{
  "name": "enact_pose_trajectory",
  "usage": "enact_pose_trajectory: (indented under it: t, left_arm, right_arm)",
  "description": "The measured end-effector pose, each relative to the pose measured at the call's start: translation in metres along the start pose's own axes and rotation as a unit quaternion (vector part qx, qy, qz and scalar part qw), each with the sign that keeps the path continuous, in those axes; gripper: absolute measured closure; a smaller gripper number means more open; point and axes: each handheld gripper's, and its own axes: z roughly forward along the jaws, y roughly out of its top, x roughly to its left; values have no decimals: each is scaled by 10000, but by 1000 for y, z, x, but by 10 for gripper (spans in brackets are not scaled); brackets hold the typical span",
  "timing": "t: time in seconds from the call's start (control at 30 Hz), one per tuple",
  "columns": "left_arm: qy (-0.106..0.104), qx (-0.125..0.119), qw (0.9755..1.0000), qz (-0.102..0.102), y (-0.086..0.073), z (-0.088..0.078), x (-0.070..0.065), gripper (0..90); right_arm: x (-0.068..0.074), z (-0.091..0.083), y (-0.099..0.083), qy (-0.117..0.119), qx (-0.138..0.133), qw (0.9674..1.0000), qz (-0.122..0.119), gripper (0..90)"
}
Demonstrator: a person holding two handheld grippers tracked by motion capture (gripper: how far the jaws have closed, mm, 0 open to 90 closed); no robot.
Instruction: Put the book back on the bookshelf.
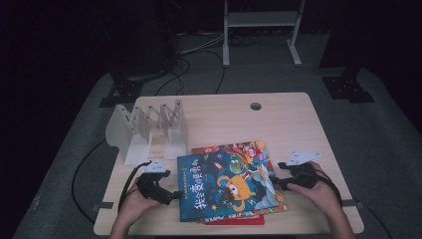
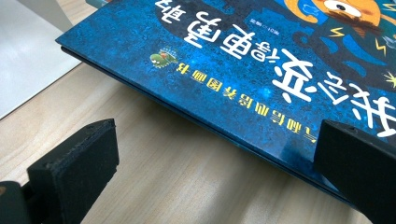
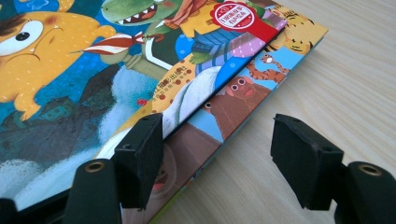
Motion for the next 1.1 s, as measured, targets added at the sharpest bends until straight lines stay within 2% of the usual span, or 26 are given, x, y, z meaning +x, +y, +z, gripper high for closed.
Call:
enact_pose_trajectory:
  t: [0.2,0.37,0.53,0.73,0.83,0.9,1.1]
  left_arm:
    - [-22,-14,10000,-27,-1,0,1,0]
    - [-62,-4,10000,-38,-2,-1,2,0]
    - [-125,-3,9998,-143,-4,-2,5,0]
    - [-262,-40,9990,-361,-9,-3,11,0]
    - [-476,-45,9975,-522,-13,-2,15,0]
    - [-522,-53,9969,-586,-14,-2,16,0]
    - [-460,37,9973,-571,-10,-3,15,0]
  right_arm:
    - [5,-1,2,-99,22,9999,-110,362]
    - [10,5,6,84,-5,9998,-153,346]
    - [17,9,10,187,-4,9995,-272,340]
    - [25,13,13,323,-20,9989,-346,343]
    - [31,15,16,389,-3,9984,-405,342]
    - [32,16,16,416,0,9983,-415,342]
    - [35,18,19,476,26,9978,-457,343]
